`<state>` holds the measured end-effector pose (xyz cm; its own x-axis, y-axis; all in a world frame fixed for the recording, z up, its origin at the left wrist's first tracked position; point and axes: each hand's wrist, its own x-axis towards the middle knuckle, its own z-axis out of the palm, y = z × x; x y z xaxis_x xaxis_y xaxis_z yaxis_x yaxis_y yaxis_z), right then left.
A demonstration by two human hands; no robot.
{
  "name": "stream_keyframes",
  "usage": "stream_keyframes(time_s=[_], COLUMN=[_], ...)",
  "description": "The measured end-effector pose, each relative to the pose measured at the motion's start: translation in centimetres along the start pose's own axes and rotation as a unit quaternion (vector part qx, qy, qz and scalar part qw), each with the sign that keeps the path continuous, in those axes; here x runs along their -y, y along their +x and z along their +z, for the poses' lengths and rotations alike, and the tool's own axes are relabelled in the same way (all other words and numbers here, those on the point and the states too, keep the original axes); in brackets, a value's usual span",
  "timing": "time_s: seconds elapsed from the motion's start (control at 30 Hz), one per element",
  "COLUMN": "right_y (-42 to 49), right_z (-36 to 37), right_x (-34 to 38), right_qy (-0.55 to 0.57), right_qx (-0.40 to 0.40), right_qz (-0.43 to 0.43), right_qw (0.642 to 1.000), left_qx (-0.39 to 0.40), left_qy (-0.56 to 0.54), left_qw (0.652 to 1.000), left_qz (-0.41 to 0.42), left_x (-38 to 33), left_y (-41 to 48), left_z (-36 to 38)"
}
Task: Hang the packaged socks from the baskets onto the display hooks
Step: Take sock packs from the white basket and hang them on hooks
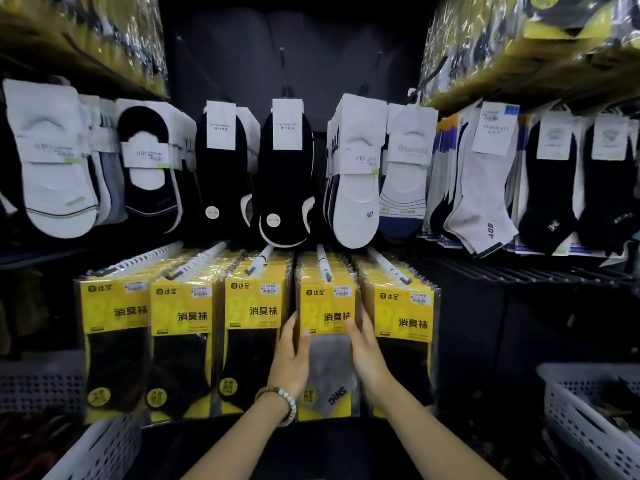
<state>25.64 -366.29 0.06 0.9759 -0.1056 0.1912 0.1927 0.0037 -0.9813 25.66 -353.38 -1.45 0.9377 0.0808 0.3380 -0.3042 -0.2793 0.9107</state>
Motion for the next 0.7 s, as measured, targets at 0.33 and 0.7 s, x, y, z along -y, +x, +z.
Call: stream_keyframes(time_s=[0.33,0.7], right_y=[0.3,-2.1], right_z=[0.4,0.2], right_x=[-4.3,-9.5], right_qy=[0.012,-0.057], right_qx=[-0.01,-0.016], right_qz=[0.039,0.066], right_qw=[0.999,0.996], left_qx=[0.039,0.043], left_qy=[-0.053,-0.051], left_qw=[0.998,0.994], left_qz=[-0.022,-0.084], left_x=[3.3,6.9], left_y=[0.3,-1.4], left_z=[1.2,2.2])
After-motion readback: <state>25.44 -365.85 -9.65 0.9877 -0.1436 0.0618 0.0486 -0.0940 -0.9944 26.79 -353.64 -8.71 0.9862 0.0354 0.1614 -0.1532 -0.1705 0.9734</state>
